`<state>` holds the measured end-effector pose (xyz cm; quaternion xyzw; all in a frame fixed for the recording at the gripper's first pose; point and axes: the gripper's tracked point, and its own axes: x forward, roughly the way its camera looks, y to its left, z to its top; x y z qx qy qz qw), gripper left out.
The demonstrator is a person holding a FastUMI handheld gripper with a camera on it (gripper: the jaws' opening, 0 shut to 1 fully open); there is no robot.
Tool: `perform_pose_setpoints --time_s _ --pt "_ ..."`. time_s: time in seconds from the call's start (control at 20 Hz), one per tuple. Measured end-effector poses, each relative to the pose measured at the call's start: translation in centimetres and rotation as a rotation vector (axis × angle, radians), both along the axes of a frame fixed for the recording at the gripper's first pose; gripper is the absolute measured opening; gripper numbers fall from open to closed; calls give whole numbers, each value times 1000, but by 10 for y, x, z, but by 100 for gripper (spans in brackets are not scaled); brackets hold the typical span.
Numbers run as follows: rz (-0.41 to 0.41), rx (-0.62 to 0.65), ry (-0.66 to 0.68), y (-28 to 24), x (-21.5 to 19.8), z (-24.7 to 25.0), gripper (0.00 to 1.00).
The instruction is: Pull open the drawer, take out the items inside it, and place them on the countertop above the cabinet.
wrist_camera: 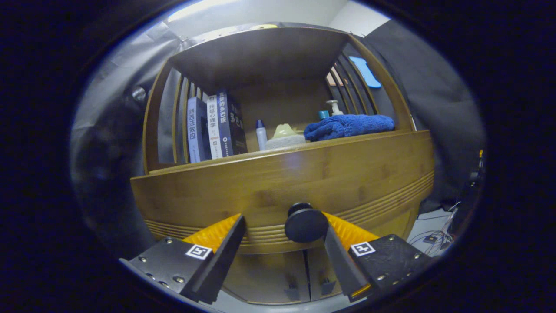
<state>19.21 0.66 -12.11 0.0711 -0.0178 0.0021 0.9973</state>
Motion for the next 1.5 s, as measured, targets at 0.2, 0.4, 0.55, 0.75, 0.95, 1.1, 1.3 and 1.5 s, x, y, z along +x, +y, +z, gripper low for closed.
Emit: perform_pose_setpoints --time_s 0.2,0.4,0.55,0.75,0.95,1.1,1.3,1.5 --pt "4 -23 -24 -2 16 1 100" --pt "-13 -35 -42 0 24 2 100" --pt "-13 -25 -41 0 24 1 100" --pt "-10 -27 -36 -1 24 2 100" --pt "-10 -22 -20 0 24 1 100" --pt "-13 -23 4 0 24 2 100" --pt "-38 -104 88 -6 19 4 100" --pt "-33 -143 126 -2 -12 21 100"
